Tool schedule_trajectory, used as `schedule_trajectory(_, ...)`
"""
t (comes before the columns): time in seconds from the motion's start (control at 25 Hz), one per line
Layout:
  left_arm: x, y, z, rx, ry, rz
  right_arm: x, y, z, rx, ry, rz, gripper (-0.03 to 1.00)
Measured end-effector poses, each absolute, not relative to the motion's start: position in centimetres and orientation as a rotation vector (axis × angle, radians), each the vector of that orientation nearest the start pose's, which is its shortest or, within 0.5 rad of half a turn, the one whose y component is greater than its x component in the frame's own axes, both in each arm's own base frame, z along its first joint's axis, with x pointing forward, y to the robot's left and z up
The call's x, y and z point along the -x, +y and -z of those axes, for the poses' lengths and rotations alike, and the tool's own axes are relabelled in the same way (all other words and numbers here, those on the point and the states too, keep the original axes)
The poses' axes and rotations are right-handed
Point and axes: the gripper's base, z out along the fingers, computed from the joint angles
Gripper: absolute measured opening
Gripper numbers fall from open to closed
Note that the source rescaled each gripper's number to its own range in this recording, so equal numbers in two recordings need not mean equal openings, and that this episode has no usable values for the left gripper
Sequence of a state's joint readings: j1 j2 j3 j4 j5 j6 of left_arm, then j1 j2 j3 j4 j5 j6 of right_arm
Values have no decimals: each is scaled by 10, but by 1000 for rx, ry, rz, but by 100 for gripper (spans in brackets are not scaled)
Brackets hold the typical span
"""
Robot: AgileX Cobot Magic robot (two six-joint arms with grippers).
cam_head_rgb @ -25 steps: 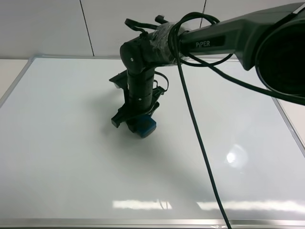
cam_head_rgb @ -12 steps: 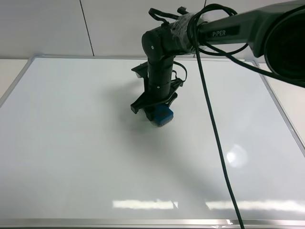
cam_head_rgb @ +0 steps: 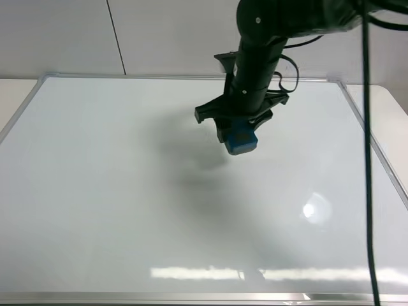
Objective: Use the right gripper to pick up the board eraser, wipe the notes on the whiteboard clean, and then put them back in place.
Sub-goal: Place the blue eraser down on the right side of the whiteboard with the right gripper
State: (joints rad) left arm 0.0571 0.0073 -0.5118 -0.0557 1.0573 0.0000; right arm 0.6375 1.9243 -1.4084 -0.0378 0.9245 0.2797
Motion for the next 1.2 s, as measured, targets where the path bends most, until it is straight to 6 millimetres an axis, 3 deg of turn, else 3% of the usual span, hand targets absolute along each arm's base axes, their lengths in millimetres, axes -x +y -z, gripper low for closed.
schedule_trajectory(0.32,5,-5,-281,55,2034,31,-286,154,-211,214,2905,-123,1)
schedule_trajectory(0.6,5,-5,-281,55,2034,31,-262,103,-186,14,2959,-79,1)
schedule_trajectory(0.96,5,-5,-281,55,2034,31,-241,82,-150,-61,2957,-30,1)
schedule_trajectory(1.2,5,-5,-281,55,2034,31,-232,75,-138,-88,2950,-21,1)
